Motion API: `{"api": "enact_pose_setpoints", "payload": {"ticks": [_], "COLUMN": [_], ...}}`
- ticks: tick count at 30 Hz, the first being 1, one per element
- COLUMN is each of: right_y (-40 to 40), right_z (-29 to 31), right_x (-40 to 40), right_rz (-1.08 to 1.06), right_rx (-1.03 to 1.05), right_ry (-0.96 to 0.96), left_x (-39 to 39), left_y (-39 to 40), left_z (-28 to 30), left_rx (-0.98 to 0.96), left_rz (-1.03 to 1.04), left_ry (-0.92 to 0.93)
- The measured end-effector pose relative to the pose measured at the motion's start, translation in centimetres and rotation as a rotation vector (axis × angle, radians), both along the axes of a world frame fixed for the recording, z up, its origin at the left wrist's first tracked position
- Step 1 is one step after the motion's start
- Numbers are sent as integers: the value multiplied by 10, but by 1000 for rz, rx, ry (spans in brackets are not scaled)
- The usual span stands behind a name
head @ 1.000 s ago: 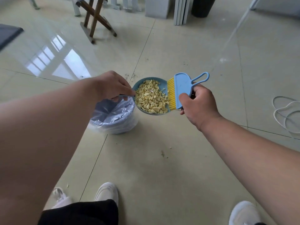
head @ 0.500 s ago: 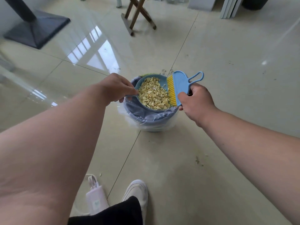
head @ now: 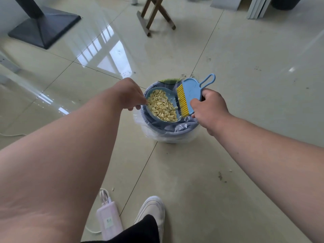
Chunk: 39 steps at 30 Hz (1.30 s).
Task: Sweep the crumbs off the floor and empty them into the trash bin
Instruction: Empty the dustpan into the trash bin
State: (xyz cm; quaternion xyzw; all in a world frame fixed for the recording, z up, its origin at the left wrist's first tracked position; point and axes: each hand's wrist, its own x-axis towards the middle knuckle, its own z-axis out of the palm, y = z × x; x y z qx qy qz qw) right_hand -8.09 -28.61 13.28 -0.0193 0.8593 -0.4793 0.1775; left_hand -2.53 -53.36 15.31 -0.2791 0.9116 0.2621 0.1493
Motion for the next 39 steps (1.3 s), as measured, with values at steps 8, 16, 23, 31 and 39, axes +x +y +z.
{"api": "enact_pose_setpoints", "payload": {"ticks": [8,16,23,31,39], "right_y": [-29,-47,-45,-30,-35], "right_z": [-4,-9,-17,-22,-19], "right_x": [9,22,21,13,19], "right_rz": [-91,-71,-81,-191,-100], "right_rx": [-258,-338,-308,-293,-278], "right_ry": [-138,-203,-209,-196,-244], "left_x": [-14,-12,-15,-10,-15], "left_y": [5,6,10,10,11], "left_z": [17,22,29,29,29], "left_rx": [-61,-113,-101,-104,-72], "left_rz": [-96,-122,-144,-136,-136], "left_ry": [-35,-83,-83,-92,-65]}}
